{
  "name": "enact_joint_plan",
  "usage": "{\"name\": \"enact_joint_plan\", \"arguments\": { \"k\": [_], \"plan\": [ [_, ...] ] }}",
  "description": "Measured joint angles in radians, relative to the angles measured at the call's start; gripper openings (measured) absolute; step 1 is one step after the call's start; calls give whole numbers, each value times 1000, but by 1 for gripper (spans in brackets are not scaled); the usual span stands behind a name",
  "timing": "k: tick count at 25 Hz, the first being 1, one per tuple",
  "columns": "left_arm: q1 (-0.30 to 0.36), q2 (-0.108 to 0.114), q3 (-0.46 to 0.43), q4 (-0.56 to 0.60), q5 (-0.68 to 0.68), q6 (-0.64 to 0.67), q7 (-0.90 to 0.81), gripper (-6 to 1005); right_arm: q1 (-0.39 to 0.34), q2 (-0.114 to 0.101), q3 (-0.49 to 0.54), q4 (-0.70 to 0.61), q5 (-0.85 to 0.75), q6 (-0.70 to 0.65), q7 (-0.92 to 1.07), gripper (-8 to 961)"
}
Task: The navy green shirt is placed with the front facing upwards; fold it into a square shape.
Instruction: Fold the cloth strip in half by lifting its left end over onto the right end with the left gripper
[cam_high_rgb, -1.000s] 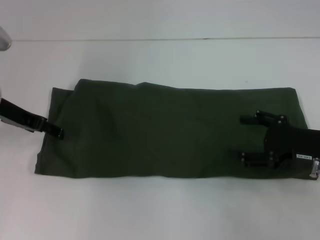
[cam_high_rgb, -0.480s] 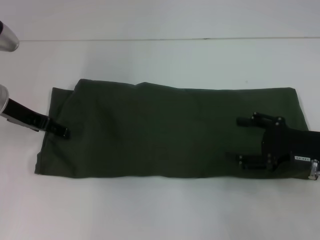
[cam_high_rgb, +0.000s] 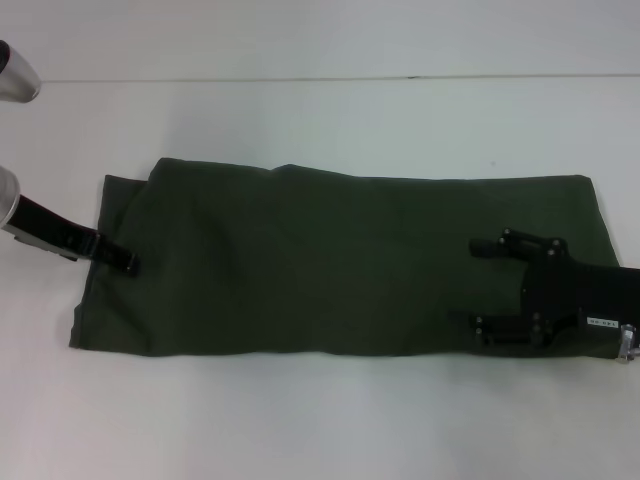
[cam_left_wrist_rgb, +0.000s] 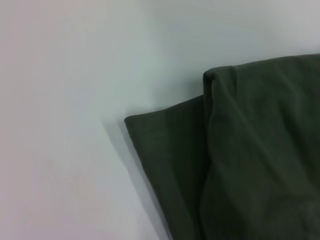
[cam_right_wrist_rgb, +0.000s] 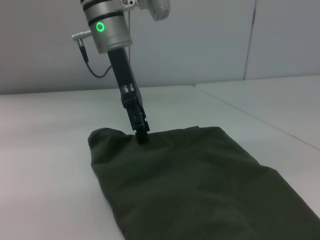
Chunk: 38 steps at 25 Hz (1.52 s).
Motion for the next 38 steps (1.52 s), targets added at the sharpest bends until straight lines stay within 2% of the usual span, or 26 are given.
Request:
{"name": "enact_joint_plan", "arguments": {
  "k": [28, 38],
  "plan": [
    [-24, 1, 10, -60, 10, -23, -11, 933, 3, -3, 5, 3, 0, 1, -1, 928],
    [-25, 6, 72, -53, 10, -33, -62, 934, 3, -2, 3, 5, 0, 8, -1, 928]
  ]
}}
